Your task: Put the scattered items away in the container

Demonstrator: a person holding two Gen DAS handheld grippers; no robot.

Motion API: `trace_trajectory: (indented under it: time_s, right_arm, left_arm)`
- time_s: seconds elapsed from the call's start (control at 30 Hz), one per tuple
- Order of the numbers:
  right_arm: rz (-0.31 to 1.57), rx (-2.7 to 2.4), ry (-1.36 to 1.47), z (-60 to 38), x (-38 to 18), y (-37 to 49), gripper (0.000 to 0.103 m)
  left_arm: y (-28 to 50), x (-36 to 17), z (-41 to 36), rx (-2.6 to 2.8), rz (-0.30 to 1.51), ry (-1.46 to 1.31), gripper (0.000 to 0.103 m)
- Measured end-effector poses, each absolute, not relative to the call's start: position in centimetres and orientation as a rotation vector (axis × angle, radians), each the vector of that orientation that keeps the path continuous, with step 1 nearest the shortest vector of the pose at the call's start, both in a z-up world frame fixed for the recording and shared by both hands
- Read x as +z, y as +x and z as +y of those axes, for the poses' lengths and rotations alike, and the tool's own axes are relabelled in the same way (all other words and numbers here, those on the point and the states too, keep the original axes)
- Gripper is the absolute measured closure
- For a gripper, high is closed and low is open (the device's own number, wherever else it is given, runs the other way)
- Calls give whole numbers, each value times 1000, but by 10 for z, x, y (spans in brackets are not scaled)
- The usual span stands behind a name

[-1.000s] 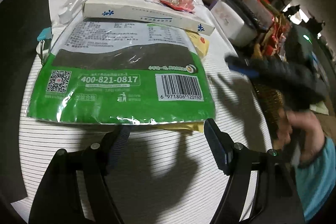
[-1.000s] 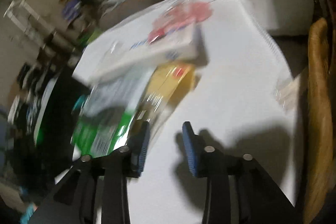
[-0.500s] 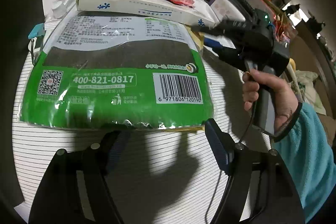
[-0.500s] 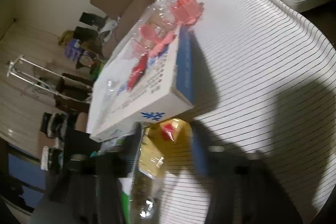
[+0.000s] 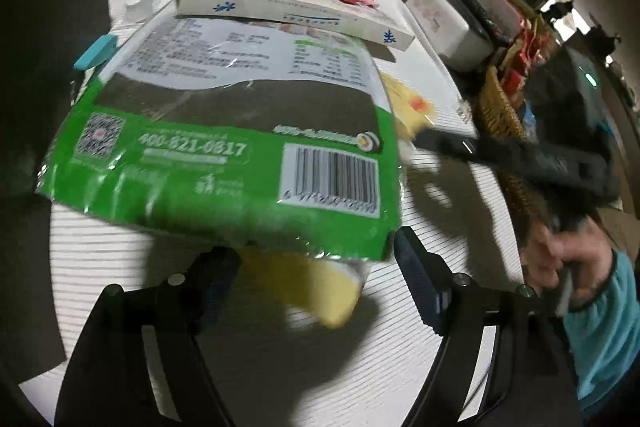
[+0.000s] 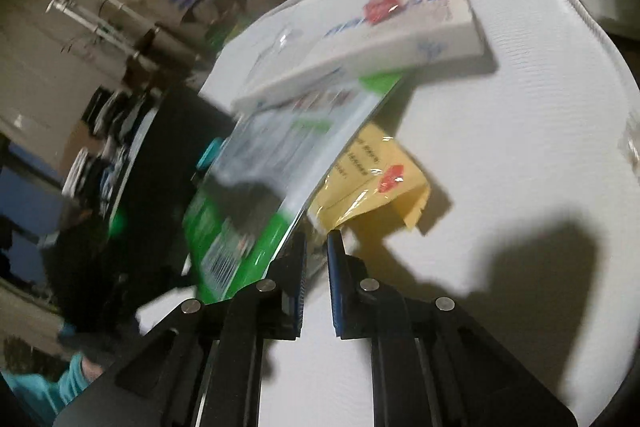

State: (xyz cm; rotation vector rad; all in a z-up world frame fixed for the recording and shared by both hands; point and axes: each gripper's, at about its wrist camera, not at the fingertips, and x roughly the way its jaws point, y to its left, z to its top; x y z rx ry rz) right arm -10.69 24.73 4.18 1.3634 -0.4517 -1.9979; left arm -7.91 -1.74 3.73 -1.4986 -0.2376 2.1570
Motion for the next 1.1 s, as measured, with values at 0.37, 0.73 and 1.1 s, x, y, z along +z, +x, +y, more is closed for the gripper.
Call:
trace_trajectory:
  time_s: [0.37,0.73,1.1]
  right_arm:
    - [-1,-2282,1329,231,83,-72,34]
    - [-404,-2181,1460,238,27,-142,55]
    - [-191,-2050,1527,232,48,-42,55]
  left_arm:
    - [-62,33,-34,2195,-69,-1559,27]
    - [-67,31,-11,2192,-47,-1450,30]
    - [-3,49,-9,2047,4,-1464,30]
